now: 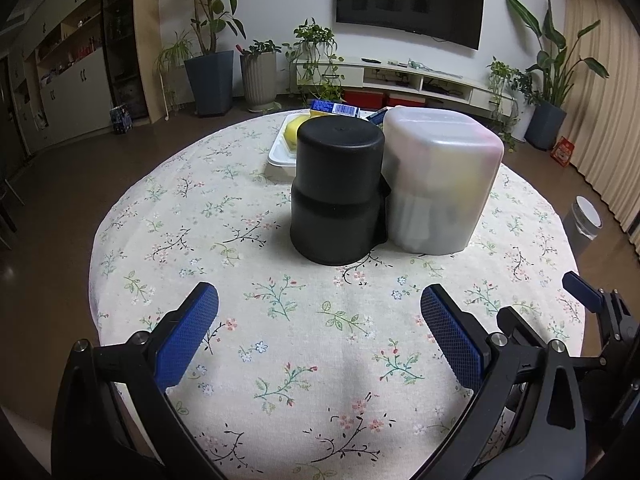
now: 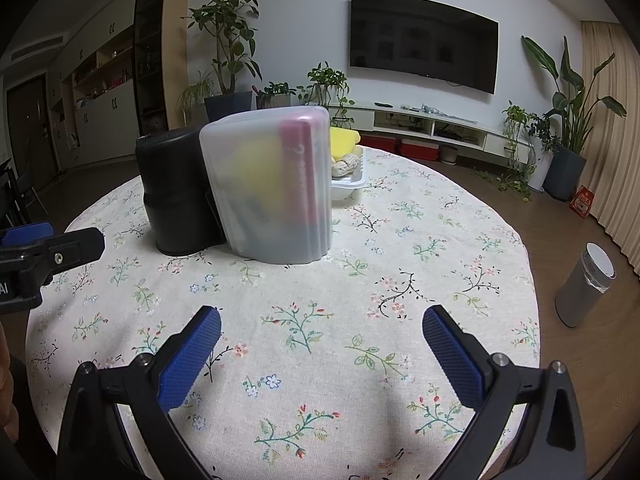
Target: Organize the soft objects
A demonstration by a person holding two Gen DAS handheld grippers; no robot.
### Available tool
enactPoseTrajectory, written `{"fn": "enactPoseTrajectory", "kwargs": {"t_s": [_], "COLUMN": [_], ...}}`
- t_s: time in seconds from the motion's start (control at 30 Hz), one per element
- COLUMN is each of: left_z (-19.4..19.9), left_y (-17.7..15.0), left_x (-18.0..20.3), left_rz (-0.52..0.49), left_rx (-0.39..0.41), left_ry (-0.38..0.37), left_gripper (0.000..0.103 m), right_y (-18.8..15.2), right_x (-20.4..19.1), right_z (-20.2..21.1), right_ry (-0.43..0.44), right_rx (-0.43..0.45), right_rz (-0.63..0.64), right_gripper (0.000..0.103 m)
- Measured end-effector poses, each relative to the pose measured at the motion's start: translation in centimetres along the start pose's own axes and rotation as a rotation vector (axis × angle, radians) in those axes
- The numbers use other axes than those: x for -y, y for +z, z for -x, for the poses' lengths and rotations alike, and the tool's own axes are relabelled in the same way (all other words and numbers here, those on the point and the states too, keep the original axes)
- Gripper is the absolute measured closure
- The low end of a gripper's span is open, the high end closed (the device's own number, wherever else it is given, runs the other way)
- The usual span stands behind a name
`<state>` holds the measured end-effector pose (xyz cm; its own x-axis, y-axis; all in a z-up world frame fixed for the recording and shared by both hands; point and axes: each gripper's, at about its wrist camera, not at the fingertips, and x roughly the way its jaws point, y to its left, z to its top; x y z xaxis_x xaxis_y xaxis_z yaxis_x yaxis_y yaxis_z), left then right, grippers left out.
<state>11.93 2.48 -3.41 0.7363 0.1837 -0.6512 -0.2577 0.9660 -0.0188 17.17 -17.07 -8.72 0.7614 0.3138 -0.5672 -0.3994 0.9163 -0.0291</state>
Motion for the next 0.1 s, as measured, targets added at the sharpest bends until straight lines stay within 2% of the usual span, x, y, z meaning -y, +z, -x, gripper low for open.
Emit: {"fn": "enactPoseTrajectory", "kwargs": {"t_s": [0.1], "left_z": [0.14], "left_y": [0.12], "left_x": [0.04], "left_rz": [-0.004], "left_rx": [0.003], "left_ry": [-0.005], "left_gripper": [0.0], "right_y": [0.0], "right_x": [-0.01], "right_z": [0.0], "right_ry": [0.0], "right_rx": [0.001], "right_rz": [0.0], "right_gripper": [0.0]}}
